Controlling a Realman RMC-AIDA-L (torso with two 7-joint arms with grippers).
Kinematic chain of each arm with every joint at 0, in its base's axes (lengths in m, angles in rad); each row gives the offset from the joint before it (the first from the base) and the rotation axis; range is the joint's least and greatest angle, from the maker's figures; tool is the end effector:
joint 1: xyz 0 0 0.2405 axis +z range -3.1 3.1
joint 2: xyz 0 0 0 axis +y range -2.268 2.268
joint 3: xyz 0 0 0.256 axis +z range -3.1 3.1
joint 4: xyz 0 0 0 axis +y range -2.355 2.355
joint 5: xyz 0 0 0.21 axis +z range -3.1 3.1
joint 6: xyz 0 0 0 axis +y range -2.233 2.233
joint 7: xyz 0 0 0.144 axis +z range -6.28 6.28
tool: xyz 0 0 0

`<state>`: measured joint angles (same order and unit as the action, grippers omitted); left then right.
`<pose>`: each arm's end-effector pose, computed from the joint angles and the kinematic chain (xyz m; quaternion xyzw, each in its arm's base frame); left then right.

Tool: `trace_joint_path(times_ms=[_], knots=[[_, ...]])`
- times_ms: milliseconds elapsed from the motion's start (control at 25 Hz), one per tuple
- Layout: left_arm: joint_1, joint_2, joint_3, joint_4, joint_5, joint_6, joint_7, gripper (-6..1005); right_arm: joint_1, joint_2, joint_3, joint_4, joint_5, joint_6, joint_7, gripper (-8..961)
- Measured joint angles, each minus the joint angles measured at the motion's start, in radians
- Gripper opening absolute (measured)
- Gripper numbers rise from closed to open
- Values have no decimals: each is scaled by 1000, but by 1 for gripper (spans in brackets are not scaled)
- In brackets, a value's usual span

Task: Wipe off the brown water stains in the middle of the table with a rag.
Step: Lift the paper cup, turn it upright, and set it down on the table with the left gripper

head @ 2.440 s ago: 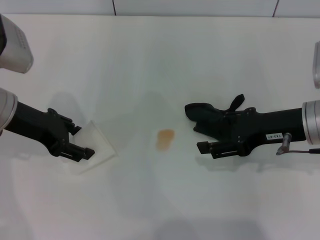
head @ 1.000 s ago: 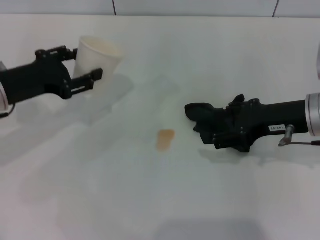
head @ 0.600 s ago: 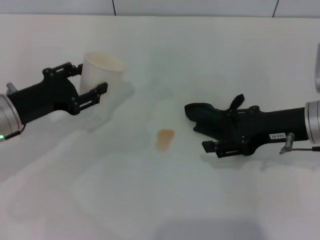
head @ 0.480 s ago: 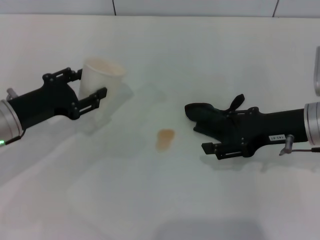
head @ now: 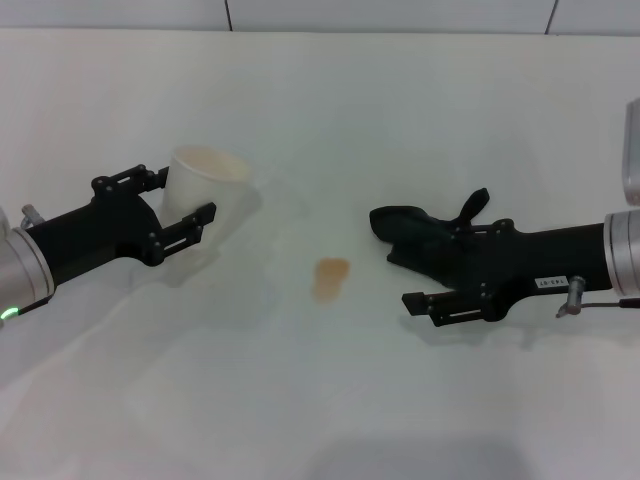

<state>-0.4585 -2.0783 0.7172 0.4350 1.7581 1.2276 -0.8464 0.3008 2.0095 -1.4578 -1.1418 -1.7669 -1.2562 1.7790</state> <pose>-0.3133 0.3297 -0.0229 -0.9185 -0.1409 -0.1987 0.3115 0.2205 0.3135 -0.0218 -0.9671 0.1922 0.1257 0.1096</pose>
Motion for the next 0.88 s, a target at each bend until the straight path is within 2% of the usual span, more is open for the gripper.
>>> trace_joint_path(times_ms=[880], knots=[[52, 0, 4, 14, 32, 5, 9, 661, -5, 2, -60, -8, 5, 20, -6, 779]])
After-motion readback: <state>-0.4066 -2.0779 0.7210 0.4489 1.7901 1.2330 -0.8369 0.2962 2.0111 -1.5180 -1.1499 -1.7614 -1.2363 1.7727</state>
